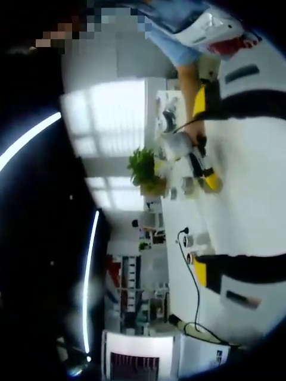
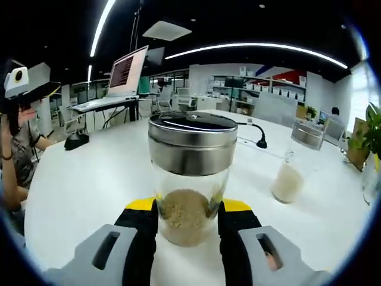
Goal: Rotate the seasoning bottle until the label or dispensing opening points toward the visible target arrow and the bottle remains upright within the marked orientation range
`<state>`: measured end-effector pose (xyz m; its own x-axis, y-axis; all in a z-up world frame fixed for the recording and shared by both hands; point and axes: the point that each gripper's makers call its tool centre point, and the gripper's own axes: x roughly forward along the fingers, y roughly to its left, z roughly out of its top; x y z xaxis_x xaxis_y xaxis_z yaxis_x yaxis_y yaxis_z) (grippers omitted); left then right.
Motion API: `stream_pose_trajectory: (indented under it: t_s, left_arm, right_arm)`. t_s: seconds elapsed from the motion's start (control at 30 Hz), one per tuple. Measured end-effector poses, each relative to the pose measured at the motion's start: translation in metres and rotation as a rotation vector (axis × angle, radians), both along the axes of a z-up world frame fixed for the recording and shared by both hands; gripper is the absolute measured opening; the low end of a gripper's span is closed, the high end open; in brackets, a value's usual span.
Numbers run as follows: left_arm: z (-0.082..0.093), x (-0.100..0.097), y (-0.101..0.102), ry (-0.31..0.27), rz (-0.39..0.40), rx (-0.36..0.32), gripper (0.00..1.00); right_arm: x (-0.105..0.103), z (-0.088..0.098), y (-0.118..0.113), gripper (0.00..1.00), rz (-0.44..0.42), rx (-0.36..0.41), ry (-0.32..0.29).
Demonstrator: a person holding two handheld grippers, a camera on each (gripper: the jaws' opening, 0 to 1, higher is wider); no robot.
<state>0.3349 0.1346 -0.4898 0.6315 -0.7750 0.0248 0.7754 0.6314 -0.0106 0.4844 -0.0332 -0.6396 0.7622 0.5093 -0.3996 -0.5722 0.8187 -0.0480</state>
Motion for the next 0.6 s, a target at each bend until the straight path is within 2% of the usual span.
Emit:
stream_pose_trajectory:
  t_s: [0.13,0.3,0.5,0.6]
  left_arm:
    - [-0.0013,0.0015,0.0023,0.002,0.012,0.006,0.99]
    - [-0.0047,0.0039,0.0040,0.013,0.017,0.012,0.99]
    - [-0.0035,0.0037,0.0053,0.011,0.017,0.012,0.99]
    - [-0.0037,0.0035,0.0051,0.012,0.016,0.011,0.98]
  right_arm:
    - [-0.0028,-0.0002,-0.0026,0.40,-0.056,-0.043,-0.018]
    - [-0.0002,-0.0005,-0.0038,0.40,-0.100,-0.027,-0.025]
    - [0.0008,-0.0002,-0.0062,0.40,-0.100,-0.036,-0.017]
    - [0.0027,0.0069,-0.0052,0.41,-0.070,-0.032,-0.066]
